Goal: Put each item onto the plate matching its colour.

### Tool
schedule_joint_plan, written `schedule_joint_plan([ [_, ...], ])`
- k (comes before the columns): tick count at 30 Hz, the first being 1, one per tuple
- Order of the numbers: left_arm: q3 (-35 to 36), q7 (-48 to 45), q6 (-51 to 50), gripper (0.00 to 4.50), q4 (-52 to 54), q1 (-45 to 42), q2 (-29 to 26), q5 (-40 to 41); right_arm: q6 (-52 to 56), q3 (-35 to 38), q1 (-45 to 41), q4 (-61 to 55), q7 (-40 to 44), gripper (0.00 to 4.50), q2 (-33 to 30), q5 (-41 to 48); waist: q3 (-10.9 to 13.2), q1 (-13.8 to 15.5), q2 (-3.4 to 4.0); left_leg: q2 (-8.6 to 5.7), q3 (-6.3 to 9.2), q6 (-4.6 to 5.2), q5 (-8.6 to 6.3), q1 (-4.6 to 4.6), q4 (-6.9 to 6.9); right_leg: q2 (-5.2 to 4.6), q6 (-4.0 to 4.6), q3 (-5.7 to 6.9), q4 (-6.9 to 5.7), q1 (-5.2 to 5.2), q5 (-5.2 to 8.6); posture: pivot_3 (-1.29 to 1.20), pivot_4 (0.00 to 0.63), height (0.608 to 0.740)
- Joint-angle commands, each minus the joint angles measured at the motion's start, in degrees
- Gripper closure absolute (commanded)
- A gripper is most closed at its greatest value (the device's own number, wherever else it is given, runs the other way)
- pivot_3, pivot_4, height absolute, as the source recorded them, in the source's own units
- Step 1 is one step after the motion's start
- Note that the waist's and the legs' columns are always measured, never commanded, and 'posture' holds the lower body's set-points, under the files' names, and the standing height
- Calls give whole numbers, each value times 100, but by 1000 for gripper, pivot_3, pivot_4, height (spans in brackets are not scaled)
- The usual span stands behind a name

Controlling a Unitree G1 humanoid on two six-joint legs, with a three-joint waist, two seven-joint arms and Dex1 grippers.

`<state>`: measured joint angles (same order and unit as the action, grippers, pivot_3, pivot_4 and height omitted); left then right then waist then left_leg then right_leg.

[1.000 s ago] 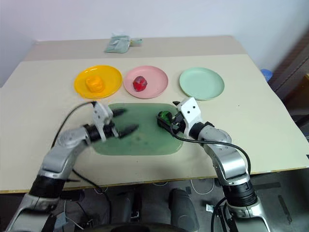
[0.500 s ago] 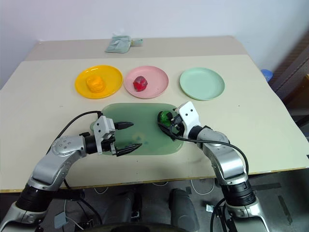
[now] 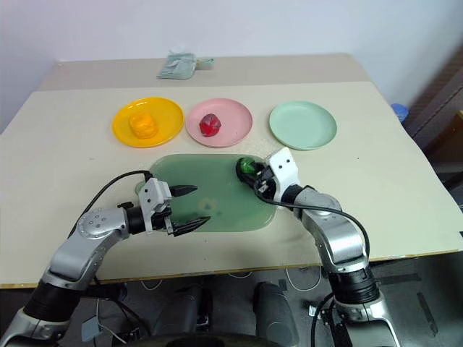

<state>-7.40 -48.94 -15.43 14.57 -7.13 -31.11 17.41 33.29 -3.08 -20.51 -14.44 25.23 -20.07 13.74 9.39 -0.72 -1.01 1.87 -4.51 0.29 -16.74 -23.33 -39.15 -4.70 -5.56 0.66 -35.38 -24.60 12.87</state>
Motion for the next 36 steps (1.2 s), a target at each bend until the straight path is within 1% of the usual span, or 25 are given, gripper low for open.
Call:
schedule_joint_plan([
  [1, 141, 157, 13, 0, 113, -102, 134, 89, -352, 570, -697, 789, -760, 2355, 71, -329, 0, -2, 0, -1, -1, 0, 0, 0, 0, 0, 0, 0, 0, 0, 0, 0, 150, 740],
  [5, 102, 266, -100, 0, 166, -196, 255, 94, -729, 804, -1641, 2473, -1309, 2355, -32, -690, 1, -1, 1, -2, -4, 0, 0, -1, 0, 0, -2, 0, -1, 0, -1, 0, 150, 740],
  [7, 79, 298, -148, 0, 204, -216, 280, 71, -876, 970, -2088, 3345, -1453, 2355, -34, -694, 4, -17, 6, -3, -8, 0, 0, -2, 0, 2, -3, 0, -1, -1, -2, 0, 150, 740],
  [9, 82, 341, -190, 0, 248, -220, 291, 70, -1142, 985, -2434, 4162, -1507, 2355, -101, -796, 5, -26, 9, -3, -11, 0, 0, -2, 1, 2, -4, -1, -2, -2, -3, 0, 150, 740],
  [12, 127, 425, -238, 0, 327, -177, 283, 73, -1634, 1022, -2790, 5025, -1430, 2355, -150, -834, 8, -36, 13, -2, -16, 0, 0, -2, 5, 3, -14, 0, -2, -3, -7, 0, 150, 740],
  [15, 219, 530, -318, 0, 478, -62, 245, 91, -2073, 1143, -3039, 5569, -1341, 1486, -167, -745, 10, -44, 17, -2, -16, 0, 0, -3, 6, 3, -22, -1, -1, -3, -12, 0, 150, 740],
  [16, 243, 555, -341, 0, 523, -31, 232, 98, -2149, 1160, -3072, 5637, -1321, 999, -176, -733, 10, -44, 17, -1, -15, 0, 0, -3, 6, 2, -23, -2, -1, -4, -13, 0, 150, 740],
  [18, 318, 625, -401, 0, 617, 42, 219, 138, -2257, 1152, -3046, 5601, -1268, 48, -197, -750, 11, -44, 18, 0, -9, 0, 0, -2, 7, 3, -23, -3, -1, -4, -13, 0, 150, 740],
  [22, 545, 793, -480, 0, 728, 139, 205, 177, -2639, 1131, -2744, 5072, -1075, 48, -258, -760, 11, -37, 18, 1, -6, 0, 0, -2, 6, 2, -23, -3, -2, -4, -12, 0, 150, 740],
  [26, 1263, 1063, -542, 0, 613, 286, 118, 331, -2951, 957, -1918, 3725, 78, 48, -460, -466, 12, -15, 19, 2, -2, 1, 0, -3, 7, 1, -24, -3, -2, -4, -13, 0, 150, 740],
  [28, 1701, 1115, -570, 0, 549, 426, 41, 480, -2804, 945, -1360, 2965, 761, 48, -635, -105, 11, -6, 19, 4, -1, 1, 0, -3, 7, 0, -24, -3, -2, -4, -13, 0, 150, 740],
  [30, 2161, 1025, -527, 0, 454, 727, -140, 585, -2381, 1052, -646, 2086, 1557, 48, -920, 539, 11, -12, 19, 8, -2, 3, -1, -2, 7, 0, -24, -3, -1, -3, -13, 0, 150, 740],
  [33, 2518, 913, -442, 0, 336, 1051, -320, 636, -2129, 1116, 42, 1439, 2158, 48, -1340, 865, 12, -11, 21, 17, -5, 5, -3, 0, 7, -3, -14, -3, 1, -3, -7, 0, 150, 740],
  [36, 2867, 824, -360, 0, 200, 1364, -437, 689, -1989, 1237, 549, 1229, 2430, 48, -1729, 940, 12, -8, 20, 17, -6, 5, -3, 2, 5, -6, 0, -3, 7, 0, 1, 0, 150, 740],
])
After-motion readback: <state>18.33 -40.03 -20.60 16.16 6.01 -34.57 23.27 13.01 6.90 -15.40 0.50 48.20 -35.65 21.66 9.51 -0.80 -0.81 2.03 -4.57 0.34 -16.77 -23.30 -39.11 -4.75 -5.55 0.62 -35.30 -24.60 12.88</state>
